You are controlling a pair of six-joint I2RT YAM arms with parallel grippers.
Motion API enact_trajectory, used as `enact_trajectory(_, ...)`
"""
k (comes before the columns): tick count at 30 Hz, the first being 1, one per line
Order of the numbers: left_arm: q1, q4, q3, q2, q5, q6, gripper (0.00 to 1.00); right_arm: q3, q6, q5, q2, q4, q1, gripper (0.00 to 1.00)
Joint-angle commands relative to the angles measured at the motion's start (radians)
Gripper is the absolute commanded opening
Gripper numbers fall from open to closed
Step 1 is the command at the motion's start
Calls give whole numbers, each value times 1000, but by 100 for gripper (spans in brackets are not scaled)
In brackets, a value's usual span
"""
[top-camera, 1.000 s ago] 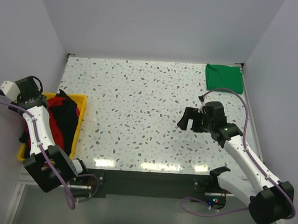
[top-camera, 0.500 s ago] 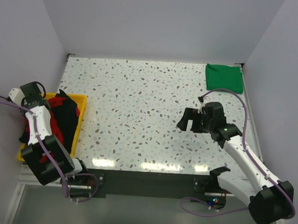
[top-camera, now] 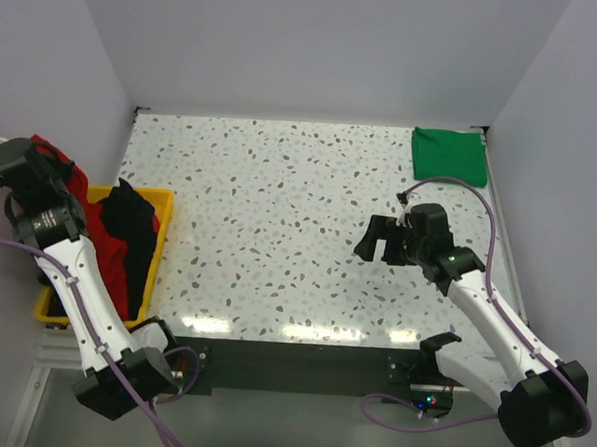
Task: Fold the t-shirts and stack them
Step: Grab the tshirt from the pile, then move the tshirt to the center of the board
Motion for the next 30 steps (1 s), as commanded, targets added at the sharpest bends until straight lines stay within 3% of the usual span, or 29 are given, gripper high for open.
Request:
enact_trajectory(1,3,66,171,-37,244,39,0,1,3,-24,7,37,-3,99)
enact_trajectory(7,-36,152,383,-4,543,-8,0,9,3,-24,7,37,-1,99)
enact_trajectory(12,-188,211,517,31,600,-42,0,15,3,-18,7,37,-1,99)
enact_trajectory(19,-369,303,417,25,610,-74,0,21,5,5,-3,26,-1,99)
enact_trajectory(25,-774,316,310,72,381,13,0,33,9,41,-22,3,-3,99)
enact_trajectory(26,-887,324,273,106,349,19,0,35,11,47,-23,0,-1,99)
enact_trajectory(30,-1130,424,155,228,212,24,0,27,25,70,-48,-13,-1,99)
